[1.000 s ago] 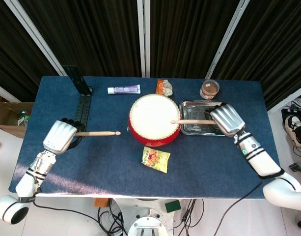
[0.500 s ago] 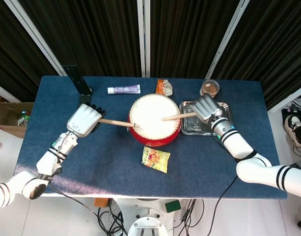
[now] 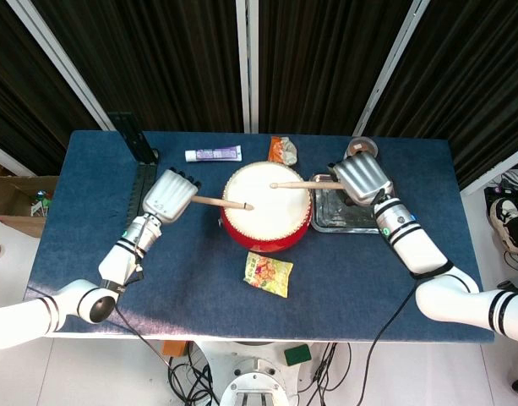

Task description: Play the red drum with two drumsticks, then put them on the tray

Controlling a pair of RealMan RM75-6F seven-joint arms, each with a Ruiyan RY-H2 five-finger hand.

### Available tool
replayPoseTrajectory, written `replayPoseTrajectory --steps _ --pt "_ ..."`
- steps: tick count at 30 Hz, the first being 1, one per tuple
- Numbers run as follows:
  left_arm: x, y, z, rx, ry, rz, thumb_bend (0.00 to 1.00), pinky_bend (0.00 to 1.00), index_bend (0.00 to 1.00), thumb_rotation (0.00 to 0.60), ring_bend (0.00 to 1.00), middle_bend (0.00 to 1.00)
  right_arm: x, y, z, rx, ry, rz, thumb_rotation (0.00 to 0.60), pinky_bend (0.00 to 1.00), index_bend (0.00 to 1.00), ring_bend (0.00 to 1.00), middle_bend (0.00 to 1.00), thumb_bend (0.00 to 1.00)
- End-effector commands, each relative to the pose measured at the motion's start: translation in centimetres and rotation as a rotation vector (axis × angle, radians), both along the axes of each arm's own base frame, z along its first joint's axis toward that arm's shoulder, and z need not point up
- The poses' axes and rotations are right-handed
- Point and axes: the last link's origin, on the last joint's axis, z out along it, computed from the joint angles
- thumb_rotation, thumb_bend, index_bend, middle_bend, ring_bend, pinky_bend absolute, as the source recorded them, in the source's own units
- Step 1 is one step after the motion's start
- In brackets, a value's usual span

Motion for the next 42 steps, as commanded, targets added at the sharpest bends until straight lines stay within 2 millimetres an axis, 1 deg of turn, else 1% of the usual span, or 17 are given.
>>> replayPoseTrajectory --steps 1,4,7,10,13,16,18,20,22,24,28,31,33,36,38,41,42 --pt "0.1 -1.0 2.2 0.052 -0.056 -0.017 0.49 0.55 0.64 0.600 0.54 0.65 -0.3 -0.1 -3.1 0.032 0.255 0.094 0.600 0.52 1.00 0.53 0.82 0.91" --pt "0.2 -1.6 3.2 0.072 -0.074 -0.036 0.49 0.55 0.64 0.600 0.54 0.65 -0.3 -0.3 -4.3 0.032 0.312 0.100 0.600 0.51 1.00 0.53 0.82 0.91" --pt "0.4 -1.7 2.9 0.068 -0.060 -0.052 0.49 0.55 0.64 0.600 0.54 0.65 0.1 -0.4 -4.1 0.011 0.284 0.088 0.600 0.51 1.00 0.53 0.82 0.91" --pt "0.5 -1.5 1.6 0.051 -0.007 -0.064 0.49 0.55 0.64 0.600 0.54 0.65 0.8 -0.4 -2.5 -0.030 0.173 0.073 0.600 0.51 1.00 0.53 0.82 0.91" --pt "0.5 -1.1 -0.2 0.027 0.045 -0.056 0.49 0.55 0.64 0.600 0.54 0.65 1.1 -0.1 -0.4 -0.070 0.005 0.057 0.600 0.51 1.00 0.53 0.82 0.91" --pt "0.3 -0.5 -1.5 0.016 0.099 -0.041 0.49 0.55 0.64 0.600 0.54 0.65 0.7 0.1 1.2 -0.093 -0.096 0.055 0.600 0.51 1.00 0.53 0.82 0.91" --pt "0.2 -0.3 -1.4 0.034 0.102 -0.031 0.49 0.55 0.64 0.600 0.54 0.65 0.1 0.1 1.5 -0.094 -0.096 0.059 0.600 0.51 1.00 0.53 0.82 0.91" --pt "0.1 -0.3 -0.7 0.059 0.077 -0.023 0.49 0.55 0.64 0.600 0.54 0.65 -0.3 0.1 1.2 -0.083 -0.061 0.064 0.600 0.51 1.00 0.53 0.82 0.91" --pt "0.0 -0.5 0.6 0.093 0.044 -0.020 0.49 0.55 0.64 0.600 0.54 0.65 -0.7 -0.1 0.1 -0.057 0.010 0.075 0.600 0.51 1.00 0.53 0.82 0.91" --pt "-0.1 -0.8 1.9 0.122 0.022 -0.026 0.49 0.55 0.64 0.600 0.54 0.65 -0.9 -0.3 -1.5 -0.027 0.099 0.092 0.600 0.51 1.00 0.53 0.82 0.91" --pt "-0.1 -1.6 3.4 0.154 -0.008 -0.037 0.49 0.55 0.64 0.600 0.54 0.65 -1.5 -0.7 -4.1 0.012 0.273 0.122 0.600 0.51 1.00 0.53 0.82 0.91" --pt "-0.1 -1.9 3.8 0.155 -0.023 -0.041 0.49 0.55 0.64 0.600 0.54 0.65 -1.9 -0.9 -5.2 0.015 0.357 0.126 0.600 0.51 1.00 0.53 0.82 0.91" --pt "-0.1 -2.1 3.8 0.149 -0.023 -0.043 0.49 0.55 0.64 0.600 0.54 0.65 -2.0 -1.0 -5.2 -0.001 0.353 0.115 0.600 0.51 1.00 0.53 0.82 0.91" --pt "-0.2 -2.3 3.7 0.140 -0.032 -0.041 0.49 0.55 0.64 0.600 0.54 0.65 -1.9 -1.0 -3.9 -0.044 0.262 0.082 0.600 0.51 1.00 0.53 0.82 0.91" --pt "-0.3 -2.4 3.6 0.131 -0.051 -0.035 0.49 0.55 0.64 0.600 0.54 0.65 -2.5 -0.8 -2.1 -0.080 0.169 0.046 0.600 0.51 1.00 0.53 0.82 0.91" --pt "-0.5 -2.8 3.6 0.109 -0.094 -0.020 0.49 0.55 0.64 0.600 0.54 0.65 -5.0 -0.4 0.6 -0.126 0.108 -0.010 0.600 0.50 1.00 0.53 0.82 0.91" --pt "-0.6 -2.9 3.5 0.097 -0.117 -0.012 0.49 0.55 0.64 0.600 0.54 0.65 -6.3 -0.1 1.5 -0.138 0.097 -0.035 0.600 0.50 1.00 0.53 0.82 0.91"
